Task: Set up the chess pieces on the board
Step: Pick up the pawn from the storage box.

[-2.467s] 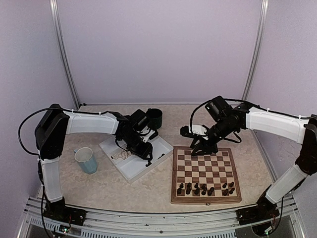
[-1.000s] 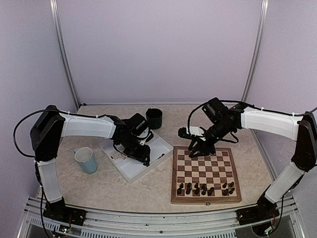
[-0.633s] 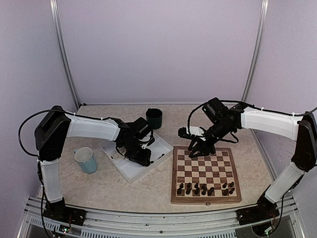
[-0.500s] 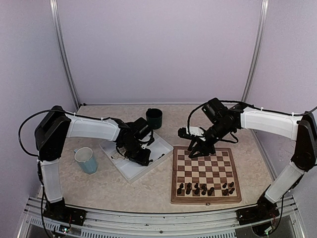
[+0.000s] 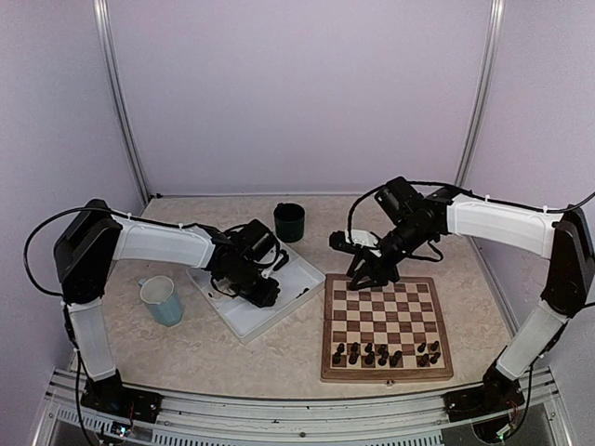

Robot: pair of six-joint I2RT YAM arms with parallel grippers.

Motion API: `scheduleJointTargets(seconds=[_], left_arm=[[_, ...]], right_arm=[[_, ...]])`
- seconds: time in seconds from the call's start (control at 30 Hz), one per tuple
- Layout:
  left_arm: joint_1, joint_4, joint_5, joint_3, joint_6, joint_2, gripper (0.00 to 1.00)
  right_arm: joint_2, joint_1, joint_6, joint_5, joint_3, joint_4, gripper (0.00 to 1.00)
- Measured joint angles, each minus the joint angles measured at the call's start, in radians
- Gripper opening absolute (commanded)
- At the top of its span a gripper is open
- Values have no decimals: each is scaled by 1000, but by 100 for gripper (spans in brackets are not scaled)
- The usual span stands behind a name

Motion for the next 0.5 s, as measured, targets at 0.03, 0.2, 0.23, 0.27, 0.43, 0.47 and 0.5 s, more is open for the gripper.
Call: scheduleJointTargets(seconds=[0.03, 0.2, 0.23, 0.27, 0.43, 0.47, 0.5], left_arm=[[2, 13, 0, -14, 8, -13, 7], [23, 102, 11, -107, 34, -124, 7], [26, 119, 17, -122, 37, -147, 7], [29, 135, 23, -134, 40, -164, 7], [30, 241, 43, -204, 58, -259, 7], [28, 259, 47, -220, 62, -281, 7], [23, 267, 49, -228, 66, -294, 7]], right_arm=[[3, 0, 6, -3, 8, 0, 36], [67, 0, 77, -30, 111, 6, 36], [90, 0, 96, -41, 142, 13, 36], [113, -1, 118, -54, 171, 18, 37], [241, -23, 249, -189, 327, 29, 38], [271, -31, 275, -229, 359, 29, 38], [300, -40, 299, -269, 387, 29, 38]])
